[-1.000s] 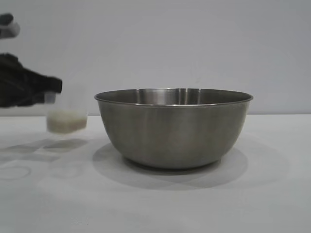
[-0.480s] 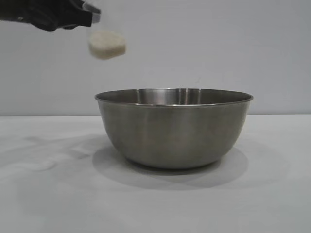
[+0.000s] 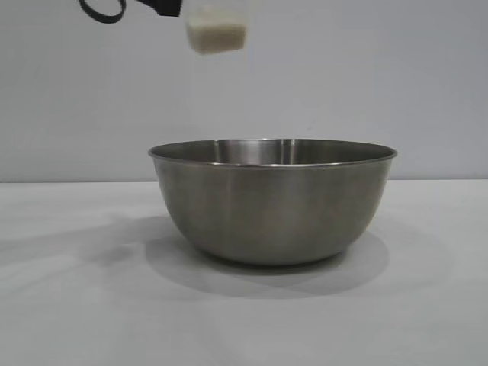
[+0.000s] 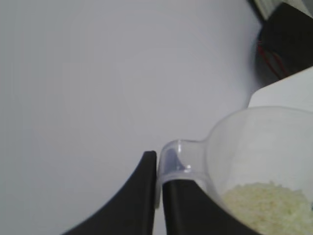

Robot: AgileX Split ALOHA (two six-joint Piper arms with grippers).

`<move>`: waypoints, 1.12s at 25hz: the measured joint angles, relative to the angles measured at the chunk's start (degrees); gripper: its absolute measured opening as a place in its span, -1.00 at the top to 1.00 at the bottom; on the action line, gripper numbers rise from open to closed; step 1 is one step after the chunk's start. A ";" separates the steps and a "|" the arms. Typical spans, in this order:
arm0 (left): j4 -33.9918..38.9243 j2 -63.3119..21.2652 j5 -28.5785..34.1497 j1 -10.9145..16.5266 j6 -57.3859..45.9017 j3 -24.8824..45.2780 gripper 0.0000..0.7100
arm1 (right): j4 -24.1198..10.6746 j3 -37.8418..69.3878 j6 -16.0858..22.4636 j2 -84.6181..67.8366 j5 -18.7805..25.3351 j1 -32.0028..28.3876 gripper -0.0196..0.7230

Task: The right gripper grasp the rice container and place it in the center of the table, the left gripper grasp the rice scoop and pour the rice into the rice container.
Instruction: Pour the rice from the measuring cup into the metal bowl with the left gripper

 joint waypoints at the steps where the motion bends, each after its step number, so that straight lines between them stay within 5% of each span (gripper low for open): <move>1: 0.61 0.00 0.35 -0.11 1.72 0.00 1.00 | 0.00 0.00 0.00 0.00 0.00 0.00 -0.51; 13: 2.22 0.00 2.50 -2.29 31.39 0.00 1.00 | 0.00 0.00 0.00 0.00 0.00 0.00 -0.51; 28: 3.19 0.00 2.59 -3.60 54.66 0.00 1.00 | 0.00 0.00 0.00 0.00 0.00 0.00 -0.51</move>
